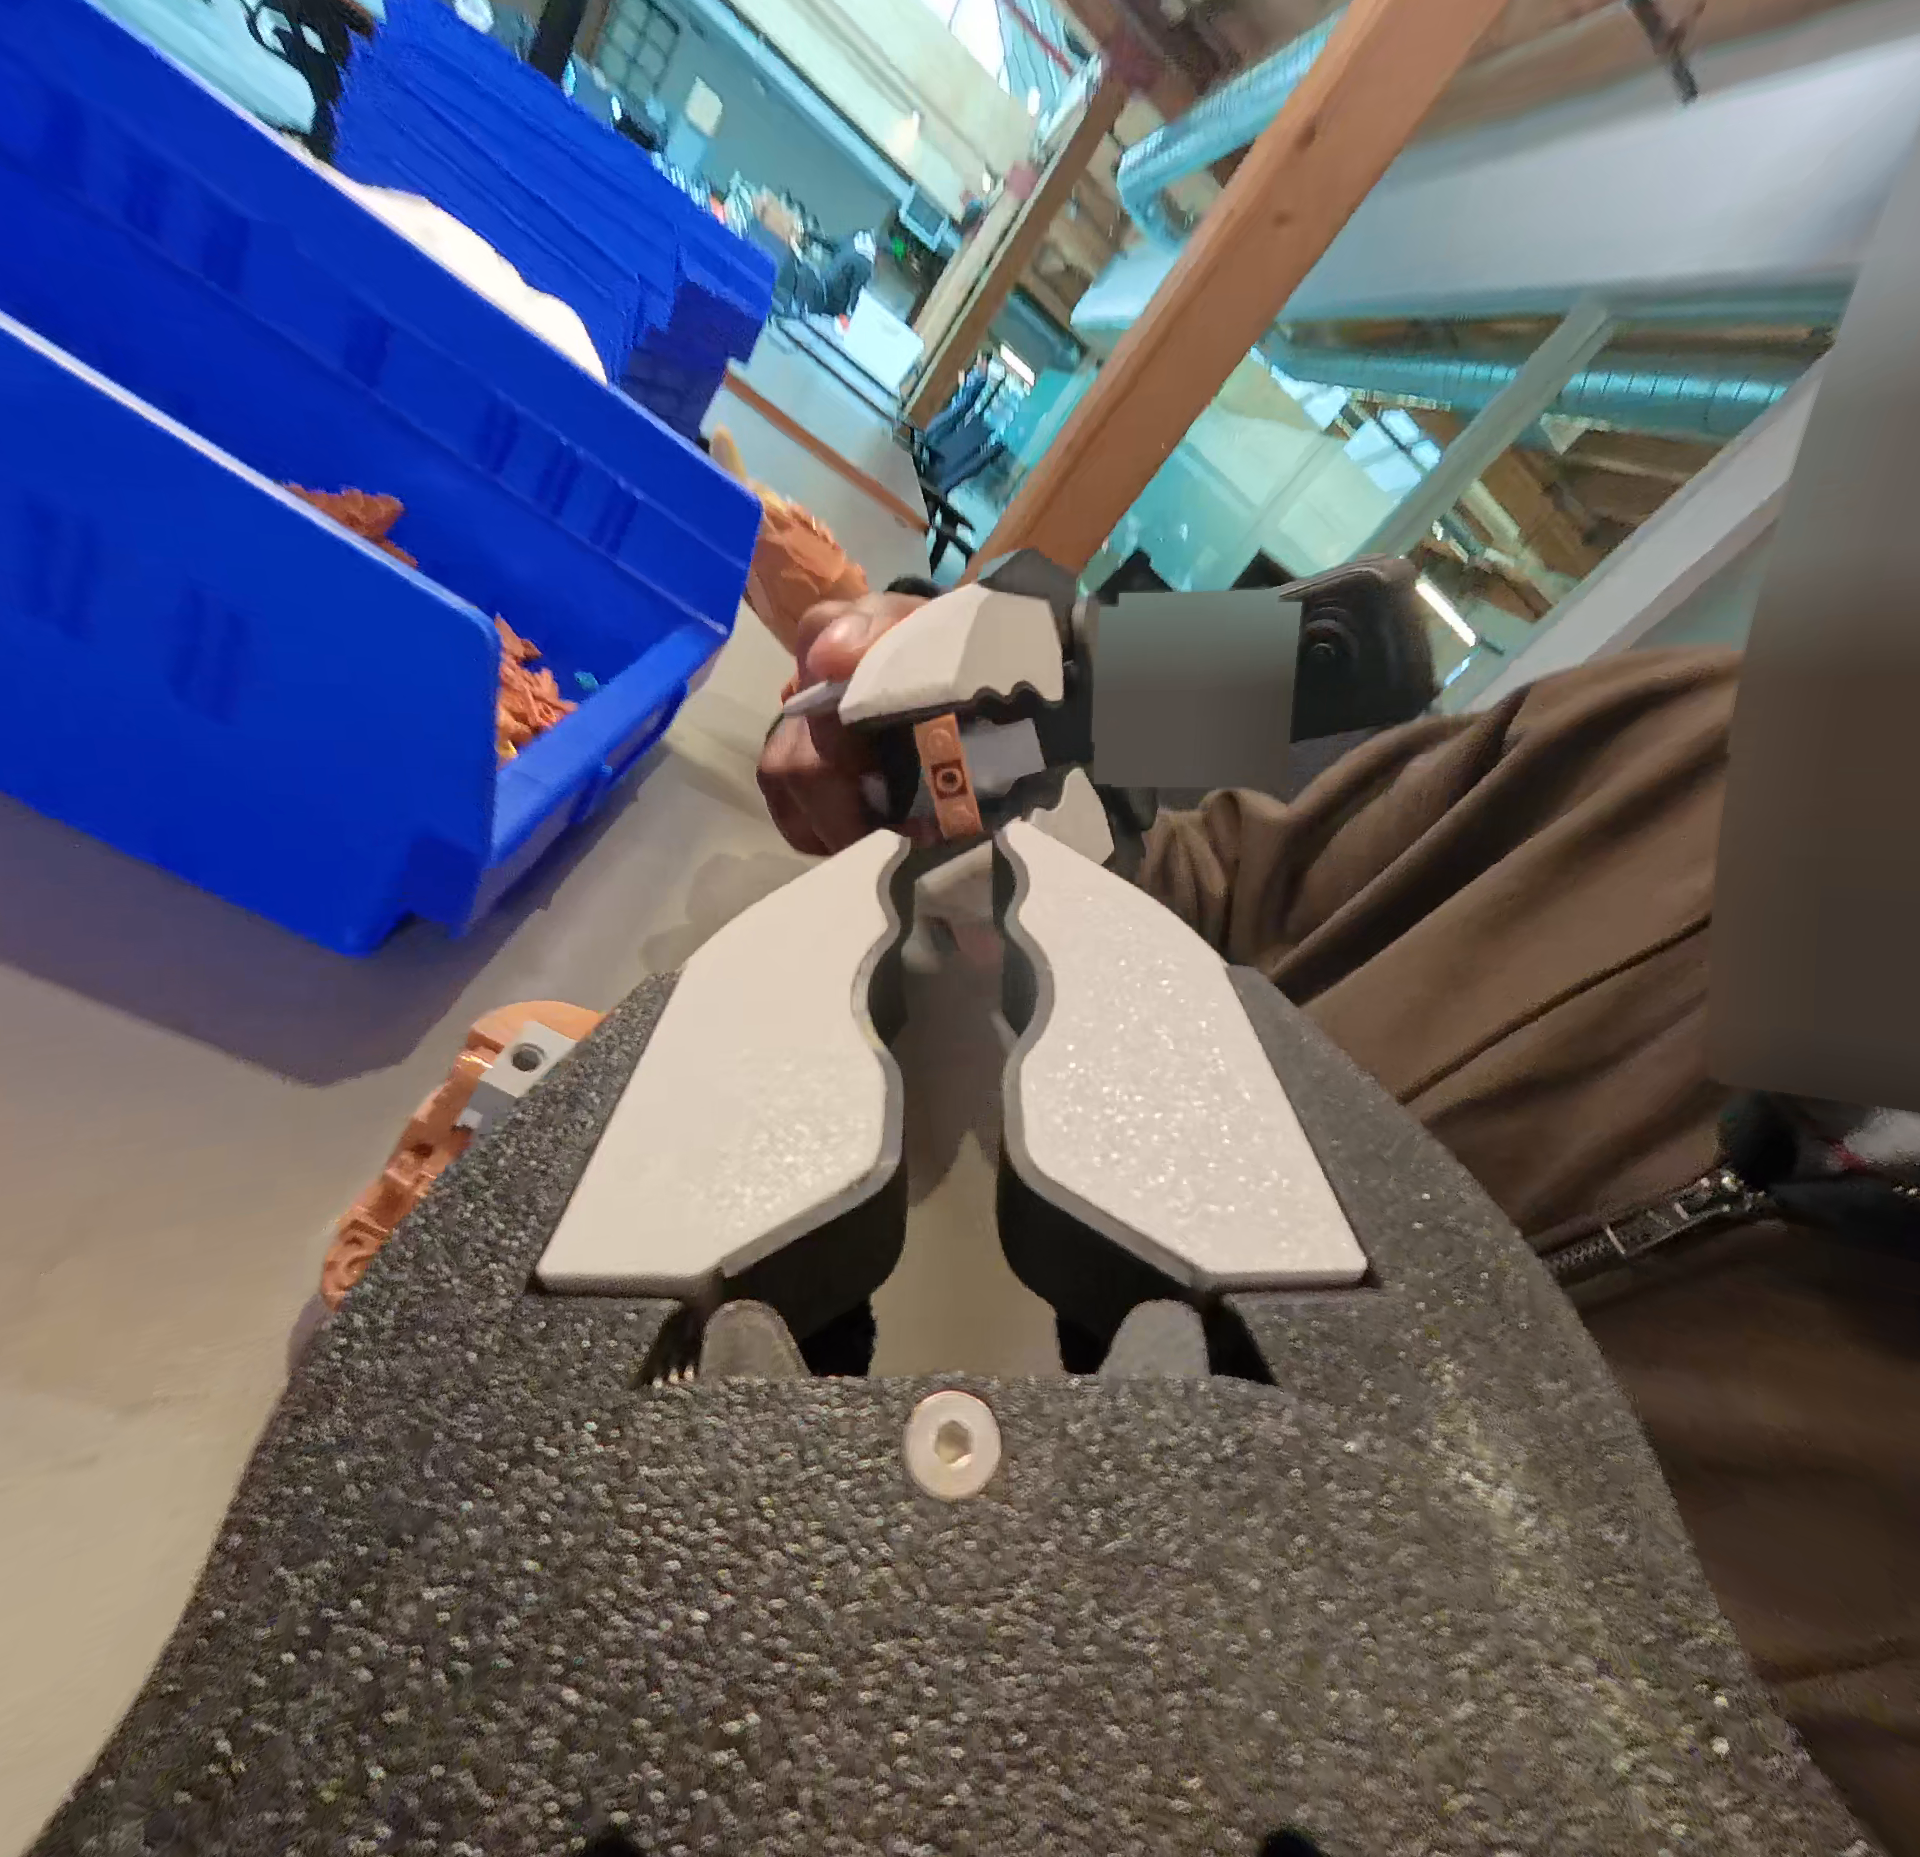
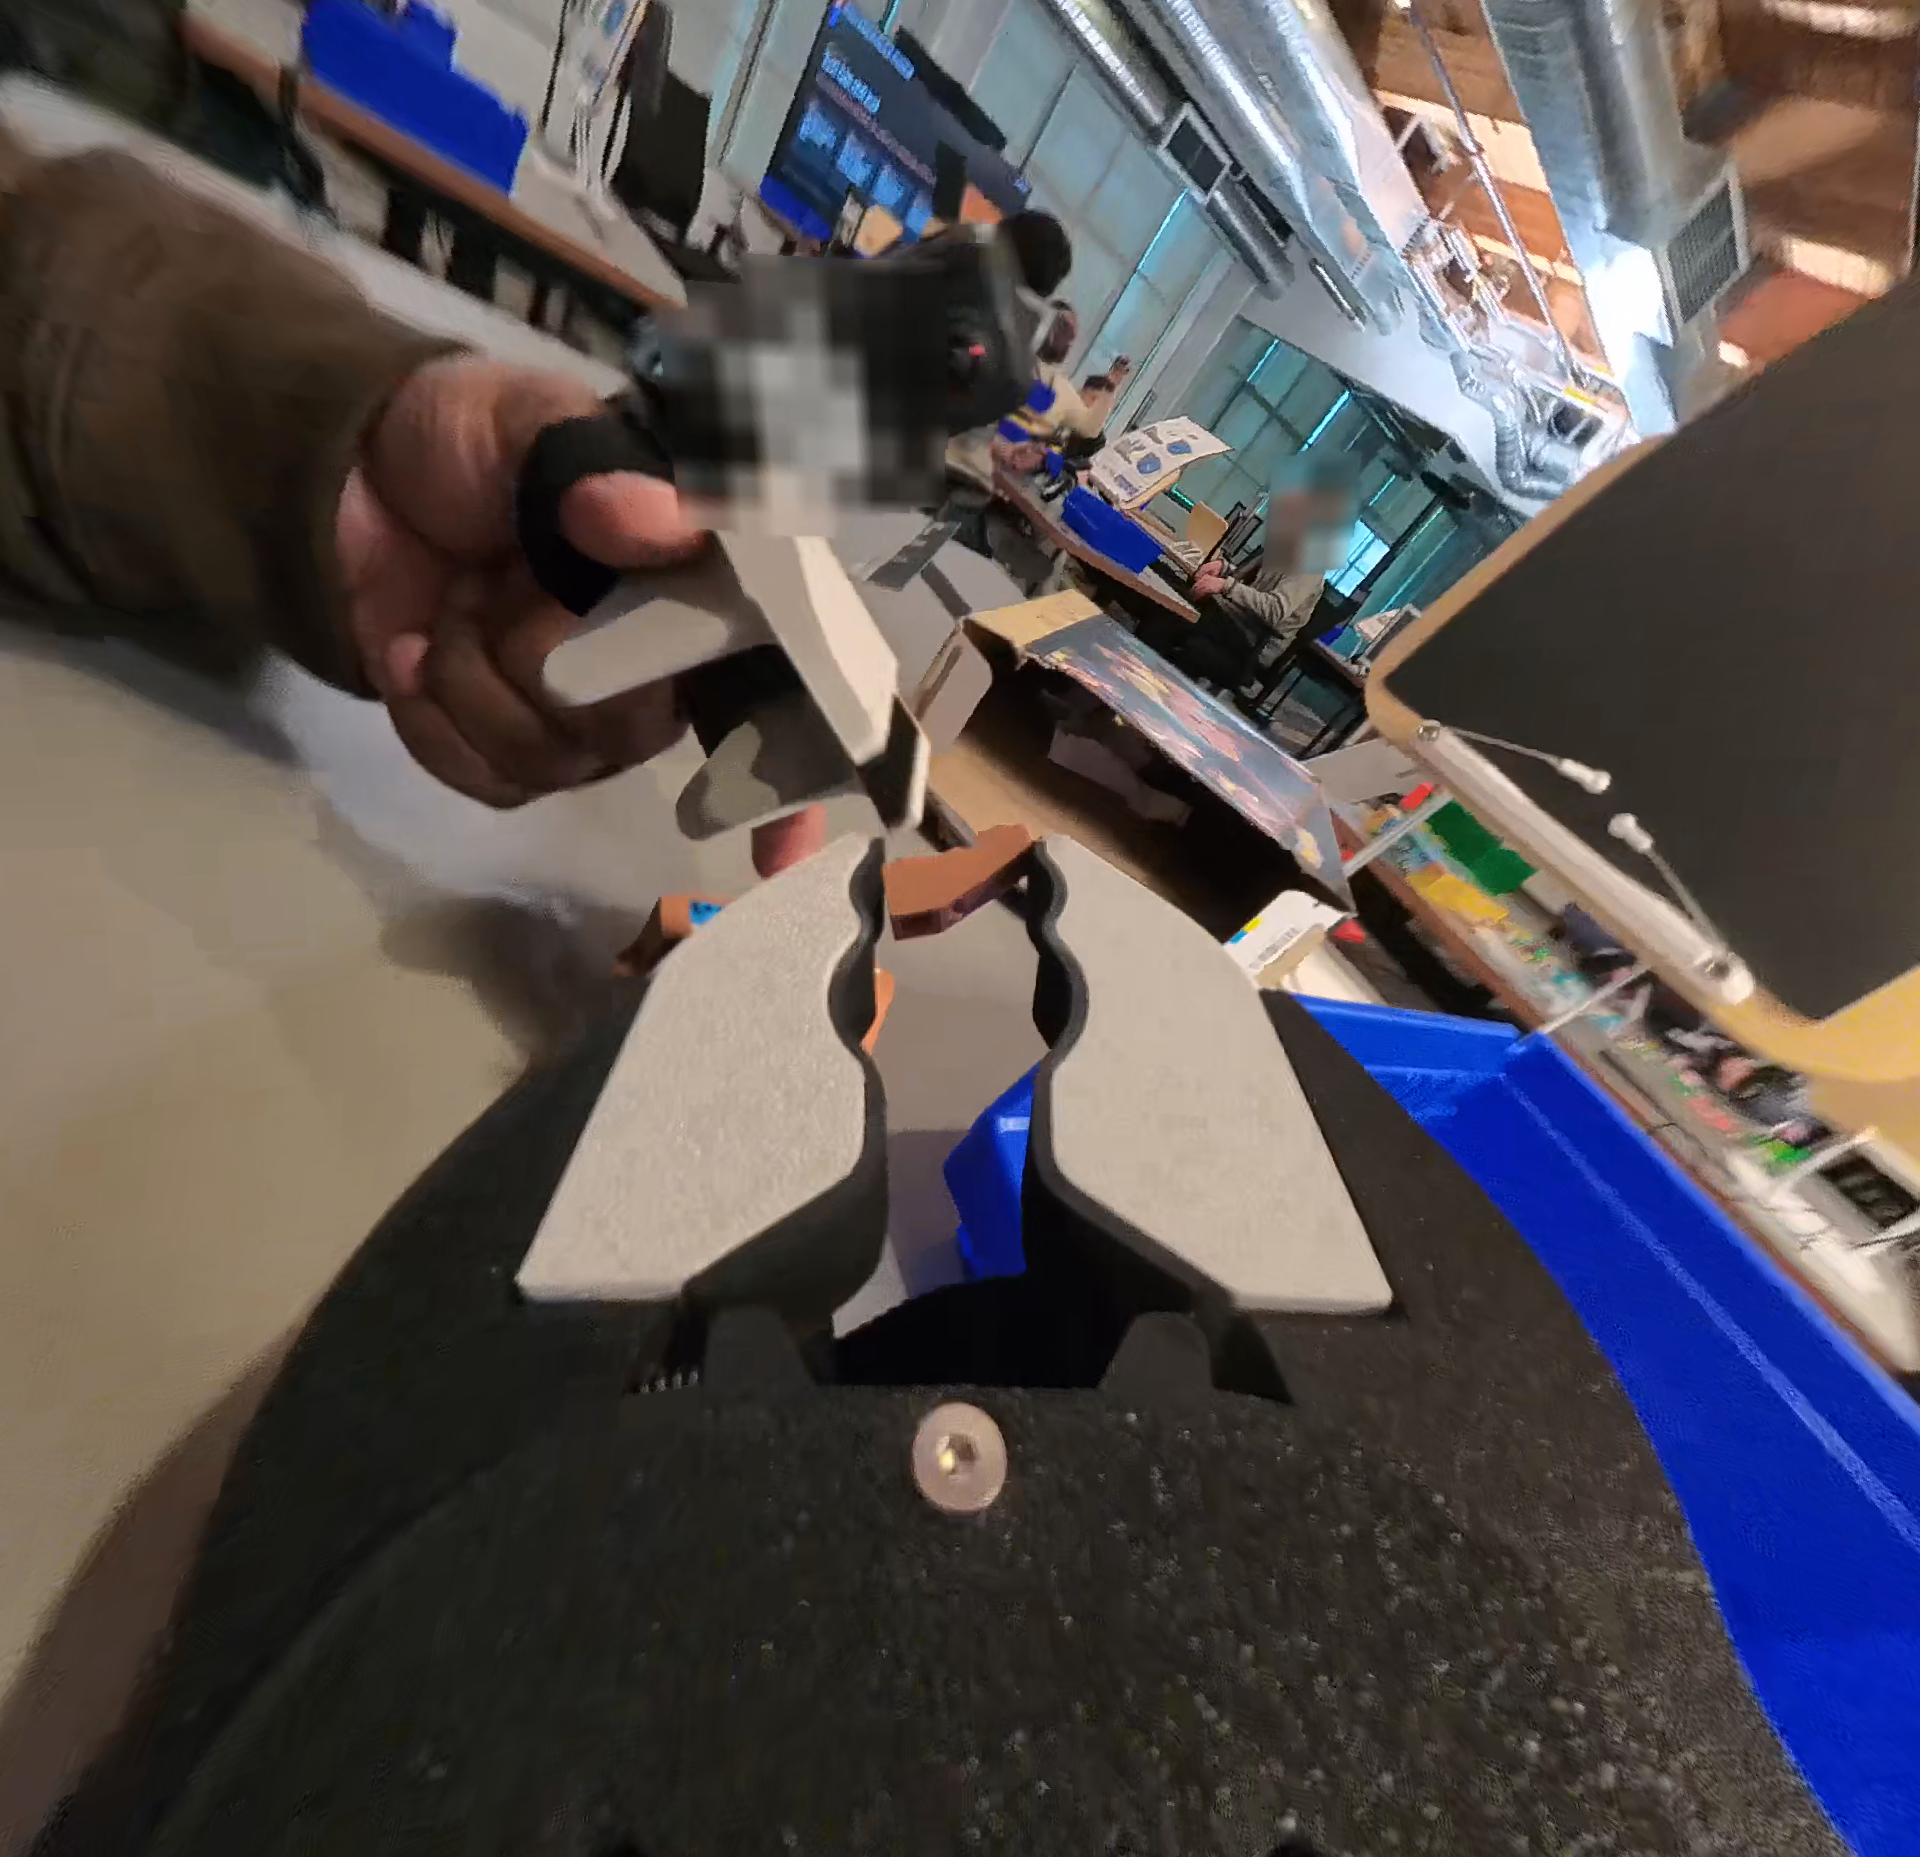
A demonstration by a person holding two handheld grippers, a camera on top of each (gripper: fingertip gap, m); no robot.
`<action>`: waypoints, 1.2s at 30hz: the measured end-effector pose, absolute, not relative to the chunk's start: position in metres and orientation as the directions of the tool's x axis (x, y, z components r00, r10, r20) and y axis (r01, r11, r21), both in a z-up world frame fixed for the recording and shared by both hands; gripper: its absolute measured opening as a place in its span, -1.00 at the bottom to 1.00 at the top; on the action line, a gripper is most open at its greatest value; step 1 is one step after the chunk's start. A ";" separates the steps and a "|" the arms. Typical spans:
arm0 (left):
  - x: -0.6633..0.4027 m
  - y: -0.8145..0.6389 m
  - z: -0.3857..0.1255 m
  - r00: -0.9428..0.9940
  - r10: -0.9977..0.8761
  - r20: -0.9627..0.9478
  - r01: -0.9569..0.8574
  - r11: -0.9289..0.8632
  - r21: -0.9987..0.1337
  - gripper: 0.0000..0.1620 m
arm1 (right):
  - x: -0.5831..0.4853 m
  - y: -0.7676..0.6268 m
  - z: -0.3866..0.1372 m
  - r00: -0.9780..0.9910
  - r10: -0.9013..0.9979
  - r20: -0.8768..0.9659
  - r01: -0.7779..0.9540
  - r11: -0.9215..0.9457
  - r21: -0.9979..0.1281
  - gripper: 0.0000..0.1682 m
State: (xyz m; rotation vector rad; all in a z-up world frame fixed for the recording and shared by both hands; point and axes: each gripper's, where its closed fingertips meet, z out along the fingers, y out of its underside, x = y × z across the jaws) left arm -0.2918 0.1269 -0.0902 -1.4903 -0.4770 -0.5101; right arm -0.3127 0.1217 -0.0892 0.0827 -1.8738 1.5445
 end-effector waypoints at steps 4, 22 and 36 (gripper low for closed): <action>-0.303 0.115 -0.077 0.811 -0.009 0.585 0.582 0.102 -0.806 -0.83 | -0.319 0.135 -0.071 -0.840 0.425 0.337 -0.327 0.099 -0.940 -0.70; -0.313 0.113 -0.089 0.827 0.103 0.552 0.549 0.060 -0.834 -0.84 | -0.395 0.199 -0.081 -0.540 0.792 0.285 -0.145 0.246 -0.958 -0.69; -0.336 0.094 -0.105 0.847 0.304 0.436 0.465 -0.029 -0.885 -0.81 | -0.410 0.231 -0.103 -0.459 0.856 0.239 0.066 0.301 -0.951 -0.49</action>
